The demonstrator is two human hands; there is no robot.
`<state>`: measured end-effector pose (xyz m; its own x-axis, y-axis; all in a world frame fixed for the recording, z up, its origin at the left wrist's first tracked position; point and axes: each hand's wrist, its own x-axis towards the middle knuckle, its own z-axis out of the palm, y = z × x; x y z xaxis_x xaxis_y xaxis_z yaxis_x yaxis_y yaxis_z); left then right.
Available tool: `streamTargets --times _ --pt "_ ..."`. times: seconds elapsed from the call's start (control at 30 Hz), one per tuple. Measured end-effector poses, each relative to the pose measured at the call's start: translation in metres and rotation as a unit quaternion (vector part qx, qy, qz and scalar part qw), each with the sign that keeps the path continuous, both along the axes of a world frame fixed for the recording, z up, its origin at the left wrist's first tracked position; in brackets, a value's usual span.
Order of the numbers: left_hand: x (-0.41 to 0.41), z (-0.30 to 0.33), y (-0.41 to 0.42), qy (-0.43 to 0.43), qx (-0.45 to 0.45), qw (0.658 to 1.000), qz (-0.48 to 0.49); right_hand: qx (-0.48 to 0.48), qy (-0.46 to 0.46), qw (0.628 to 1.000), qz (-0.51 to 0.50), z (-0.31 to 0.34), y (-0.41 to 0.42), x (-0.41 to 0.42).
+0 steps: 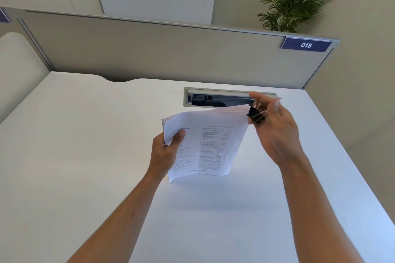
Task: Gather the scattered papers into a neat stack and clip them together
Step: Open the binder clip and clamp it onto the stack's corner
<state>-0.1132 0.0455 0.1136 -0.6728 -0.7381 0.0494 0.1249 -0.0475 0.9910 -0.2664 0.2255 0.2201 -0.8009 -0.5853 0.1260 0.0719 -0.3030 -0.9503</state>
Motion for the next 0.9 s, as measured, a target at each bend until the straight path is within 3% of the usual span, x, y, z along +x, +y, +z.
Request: streamTargets --times 0.13,0.33,0.5,0.9 --pt "0.0 -0.001 0.0 0.002 0.001 1.0 -0.004 0.067 0.159 0.985 0.016 0.022 -0.017 0.009" --pt "0.001 -0.001 0.0 0.001 -0.002 1.0 0.002 0.072 0.223 0.967 0.1 0.044 -0.052 0.024" --pt "0.001 -0.001 -0.001 0.006 -0.008 1.0 -0.001 0.136 0.279 0.936 0.165 0.043 -0.086 0.041" --pt "0.002 0.002 -0.002 0.009 -0.006 1.0 -0.016 0.255 0.443 0.845 0.157 0.06 -0.104 0.042"
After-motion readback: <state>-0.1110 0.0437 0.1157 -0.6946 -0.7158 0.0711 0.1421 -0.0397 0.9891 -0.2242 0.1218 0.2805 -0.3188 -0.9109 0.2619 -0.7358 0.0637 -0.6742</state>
